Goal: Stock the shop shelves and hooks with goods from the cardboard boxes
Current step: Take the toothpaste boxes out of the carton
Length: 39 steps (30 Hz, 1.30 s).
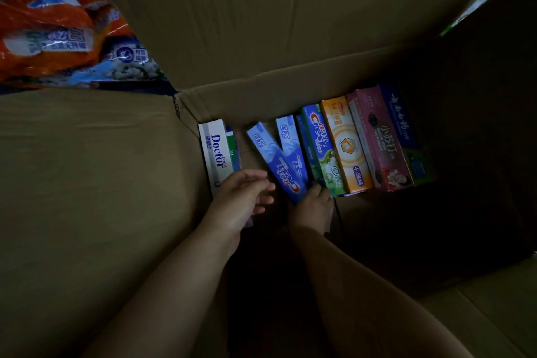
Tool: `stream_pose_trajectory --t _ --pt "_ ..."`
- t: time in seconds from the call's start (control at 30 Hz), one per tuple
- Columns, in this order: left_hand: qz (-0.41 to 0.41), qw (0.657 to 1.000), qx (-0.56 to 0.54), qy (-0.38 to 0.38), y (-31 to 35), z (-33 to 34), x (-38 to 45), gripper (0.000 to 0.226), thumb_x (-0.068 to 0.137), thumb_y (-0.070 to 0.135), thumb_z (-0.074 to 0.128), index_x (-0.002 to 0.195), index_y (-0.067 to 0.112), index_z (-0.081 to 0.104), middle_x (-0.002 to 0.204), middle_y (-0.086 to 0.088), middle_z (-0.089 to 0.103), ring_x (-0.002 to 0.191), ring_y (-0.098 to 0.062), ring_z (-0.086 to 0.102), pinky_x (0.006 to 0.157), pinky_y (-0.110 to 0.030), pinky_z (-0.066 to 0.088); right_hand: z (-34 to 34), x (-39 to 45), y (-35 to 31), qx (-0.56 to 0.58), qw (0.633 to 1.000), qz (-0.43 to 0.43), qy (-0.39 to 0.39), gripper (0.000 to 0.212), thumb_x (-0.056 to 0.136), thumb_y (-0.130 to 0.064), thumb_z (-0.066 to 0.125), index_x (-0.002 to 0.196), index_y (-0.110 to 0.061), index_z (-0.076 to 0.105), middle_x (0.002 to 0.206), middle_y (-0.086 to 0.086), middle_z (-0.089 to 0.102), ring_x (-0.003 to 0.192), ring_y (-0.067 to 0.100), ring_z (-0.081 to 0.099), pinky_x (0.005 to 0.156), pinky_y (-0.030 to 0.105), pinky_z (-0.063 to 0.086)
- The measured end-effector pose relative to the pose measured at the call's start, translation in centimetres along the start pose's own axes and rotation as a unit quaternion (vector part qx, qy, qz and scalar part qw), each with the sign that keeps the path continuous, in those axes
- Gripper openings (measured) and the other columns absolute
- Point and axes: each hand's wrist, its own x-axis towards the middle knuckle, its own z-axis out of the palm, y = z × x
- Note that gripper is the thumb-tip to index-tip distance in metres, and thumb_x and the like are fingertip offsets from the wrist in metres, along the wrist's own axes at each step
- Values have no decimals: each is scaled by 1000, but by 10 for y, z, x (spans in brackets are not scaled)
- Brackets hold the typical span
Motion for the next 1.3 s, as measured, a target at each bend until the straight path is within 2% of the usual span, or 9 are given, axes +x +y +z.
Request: stream_pose_trajectory --t 0.47,0.7,0.8,0.87,0.97,1.07,1.1,1.17,1.3 --pt "0 1000 17 -1 -5 -2 1 12 92 9 55 95 18 62 86 -3 69 71 -15 61 65 -24 44 -5 2 -1 -10 999 -12 -40 55 90 -18 60 137 -7 35 140 14 44 131 30 39 106 36 34" --pt "-19 999 28 2 -6 -2 3 13 93 10 54 99 17 63 91 -4 69 74 -16 62 65 -24 45 -26 3 -3 100 993 30 -63 41 84 -23 69 120 -6 56 124 15 61 119 30 55 96 34 45" --pt "-33 999 23 10 -4 0 3 12 93 9 55 100 16 61 95 -7 67 73 -16 61 63 -23 45 -47 -6 -8 134 986 33 -93 48 81 -28 73 120 -4 59 122 16 63 115 31 58 92 34 46" --pt "-39 998 36 19 -4 2 4 20 90 13 61 110 14 59 98 -4 65 83 -17 61 71 -27 48 -63 -16 -8 142 981 35 -125 55 76 -25 77 122 -4 58 123 15 62 115 29 58 94 34 47" --pt "-60 998 30 11 -4 5 4 55 83 32 69 131 18 46 111 1 60 106 -22 57 91 -36 45 -84 -35 -2 125 979 1 -158 58 73 -24 79 123 -6 56 122 12 62 112 26 59 93 34 50" --pt "-80 996 -10 -28 -3 8 4 59 78 40 71 129 26 45 124 0 59 115 -26 56 102 -43 41 -92 -57 2 173 969 -33 -176 55 72 -22 80 121 -9 57 116 10 65 100 21 63 84 32 53" --pt "-78 996 -25 -40 -4 8 4 55 78 38 72 126 25 48 121 -2 62 113 -27 59 101 -46 43 -92 -64 3 194 963 -43 -180 53 72 -21 80 119 -10 58 113 9 67 95 18 63 79 30 52" --pt "-59 995 -61 -46 -5 8 2 46 79 29 73 119 19 52 111 -8 69 103 -29 65 79 -36 54 -89 -77 1 222 956 -65 -178 51 73 -22 80 118 -14 59 107 2 67 91 12 61 72 21 48" --pt "-33 993 -111 -36 -5 0 -4 41 75 24 75 112 18 58 97 -10 72 80 -24 69 52 -25 50 -82 -97 -5 269 938 -110 -188 53 73 -29 81 116 -29 50 106 -13 62 95 1 60 68 9 45"
